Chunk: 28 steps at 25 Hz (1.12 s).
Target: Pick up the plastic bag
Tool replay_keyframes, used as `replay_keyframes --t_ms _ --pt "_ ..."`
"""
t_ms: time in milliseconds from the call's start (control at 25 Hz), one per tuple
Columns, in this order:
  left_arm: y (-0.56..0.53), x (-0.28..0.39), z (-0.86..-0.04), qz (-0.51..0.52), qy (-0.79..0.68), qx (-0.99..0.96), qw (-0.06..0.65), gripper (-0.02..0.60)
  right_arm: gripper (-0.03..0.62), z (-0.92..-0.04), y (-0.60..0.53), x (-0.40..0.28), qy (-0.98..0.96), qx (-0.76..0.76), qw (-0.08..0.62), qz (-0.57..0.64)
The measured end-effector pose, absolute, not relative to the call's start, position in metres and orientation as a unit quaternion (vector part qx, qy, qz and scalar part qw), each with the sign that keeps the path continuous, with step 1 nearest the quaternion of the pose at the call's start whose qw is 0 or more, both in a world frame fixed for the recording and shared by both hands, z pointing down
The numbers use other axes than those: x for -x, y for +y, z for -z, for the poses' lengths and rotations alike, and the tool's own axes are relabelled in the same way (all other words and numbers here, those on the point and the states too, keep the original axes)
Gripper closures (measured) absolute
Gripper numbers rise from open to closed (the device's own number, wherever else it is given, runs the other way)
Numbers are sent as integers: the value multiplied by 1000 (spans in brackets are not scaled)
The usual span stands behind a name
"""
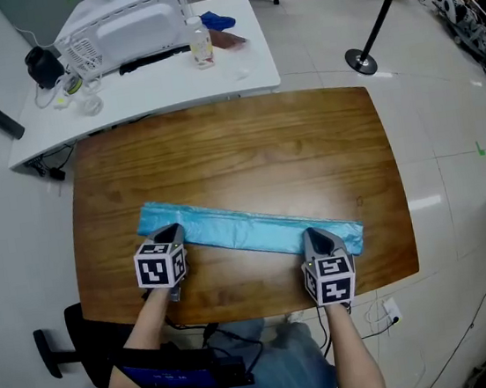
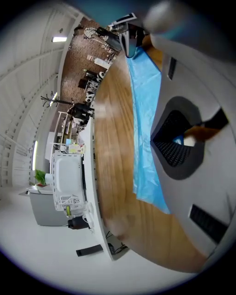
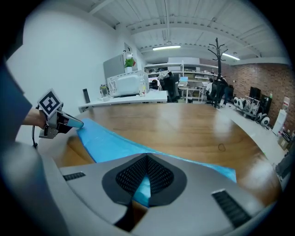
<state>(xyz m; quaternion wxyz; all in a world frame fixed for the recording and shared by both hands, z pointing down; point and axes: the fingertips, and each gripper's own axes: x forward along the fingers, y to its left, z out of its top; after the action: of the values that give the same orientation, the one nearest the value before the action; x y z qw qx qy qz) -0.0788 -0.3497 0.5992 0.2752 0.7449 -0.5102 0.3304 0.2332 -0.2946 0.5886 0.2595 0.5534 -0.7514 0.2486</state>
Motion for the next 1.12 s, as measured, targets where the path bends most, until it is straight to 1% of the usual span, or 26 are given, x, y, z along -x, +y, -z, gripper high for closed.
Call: replay_keyframes --t_ms 200,640,1120 --pt "-343 83 -609 -341 -501 -740 290 571 594 -602 -290 -227 -739 -548 296 -257" --pt "-326 93 -608 -328 -503 -741 302 571 594 -603 -286 -220 -741 -538 305 -261" --pt "-271 104 -608 -317 -545 -708 316 569 594 -602 -275 -211 -779 -487 322 -228"
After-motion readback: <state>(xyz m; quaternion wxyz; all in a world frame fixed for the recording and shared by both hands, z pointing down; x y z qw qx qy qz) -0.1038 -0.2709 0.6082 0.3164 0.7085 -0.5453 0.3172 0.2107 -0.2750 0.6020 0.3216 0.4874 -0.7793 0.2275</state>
